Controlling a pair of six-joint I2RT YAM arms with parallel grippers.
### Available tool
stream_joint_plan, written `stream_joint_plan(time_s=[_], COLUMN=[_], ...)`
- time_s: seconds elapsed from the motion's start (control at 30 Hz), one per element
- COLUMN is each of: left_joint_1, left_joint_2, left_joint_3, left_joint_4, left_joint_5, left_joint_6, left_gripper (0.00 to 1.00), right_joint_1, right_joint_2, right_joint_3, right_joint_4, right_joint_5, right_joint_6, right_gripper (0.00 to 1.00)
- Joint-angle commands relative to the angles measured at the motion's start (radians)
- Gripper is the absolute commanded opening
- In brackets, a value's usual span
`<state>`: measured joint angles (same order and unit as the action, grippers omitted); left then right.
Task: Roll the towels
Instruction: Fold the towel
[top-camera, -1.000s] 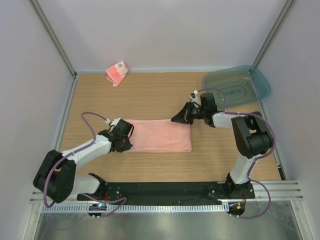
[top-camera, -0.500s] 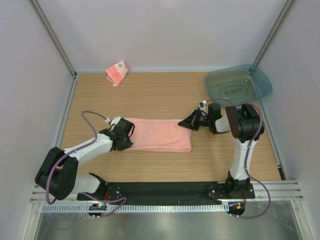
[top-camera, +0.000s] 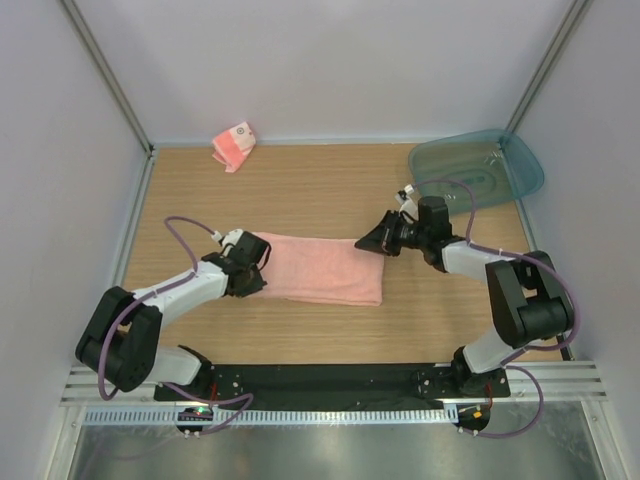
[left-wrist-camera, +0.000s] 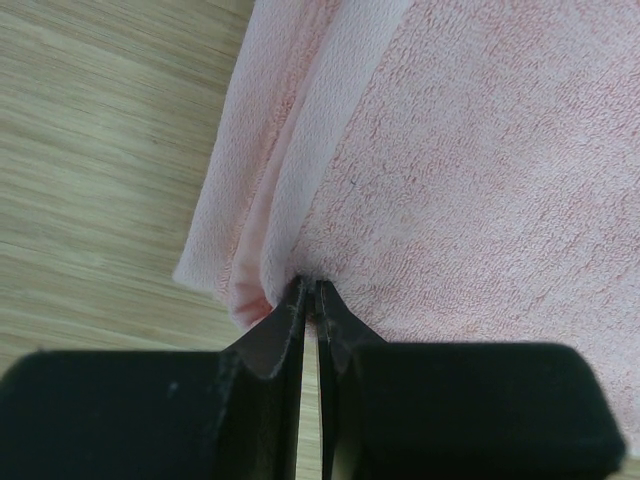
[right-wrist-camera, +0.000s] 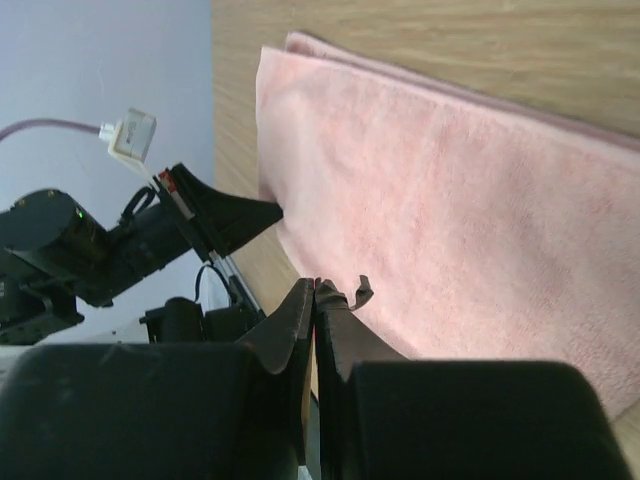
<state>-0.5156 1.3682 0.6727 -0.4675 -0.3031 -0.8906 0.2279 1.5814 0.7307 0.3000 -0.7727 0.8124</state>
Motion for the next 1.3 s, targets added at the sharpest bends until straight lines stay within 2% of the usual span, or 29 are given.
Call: stream_joint_plan(time_s=[0.0,0.23,0.33,0.57,0.7,0.83,0.9,1.03,1.27], left_joint_1=[0.019,0.078,0.121,0.143,0.141,0.141,0.143,0.141,0.143], left_joint_2=[0.016,-0.007,-0.027,-0.027,-0.037,-0.040,-0.026,-0.006,-0.006], left_joint_3=[-0.001,0.010,-0.001,0.002,0.022,0.042,0.048,0.047,0.047], left_joint_4=[-0.016,-0.051,-0.059,-0.053,-0.051,-0.066,-0.065,-0.051,-0.053], left_joint_5=[-0.044,-0.033,-0.031,-0.016,-0.016,-0.039,-0.036,-0.025,-0.037], left_joint_6=[0.007,0.034,0.058,0.070,0.088,0.099,0.099,0.094,0.099], left_gripper=[0.08,0.07,0.07,0.06,0.05,0.06,0.05,0.05,0.05], right_joint_1=[0.021,0.018,0.013,0.013,0.025,0.083,0.128,0.146,0.148], right_joint_2=[0.005,0.183,0.206,0.100,-0.046,-0.262,-0.299,-0.290,-0.089], right_joint_3=[-0.103,-0.272,-0.329,-0.347,-0.327,-0.283,-0.263,-0.300,-0.396], right_joint_4=[-0.041,0.261,0.309,0.165,0.079,-0.074,-0.154,-0.122,0.031], right_joint_5=[0.018,-0.023,-0.008,0.036,0.050,0.114,0.131,0.133,0.148], right_joint_6=[-0.024,0.068,0.088,0.021,0.021,-0.011,-0.027,-0.015,0.018], right_gripper=[0.09,0.07,0.06,0.10,0.16,0.22,0.24,0.24,0.21])
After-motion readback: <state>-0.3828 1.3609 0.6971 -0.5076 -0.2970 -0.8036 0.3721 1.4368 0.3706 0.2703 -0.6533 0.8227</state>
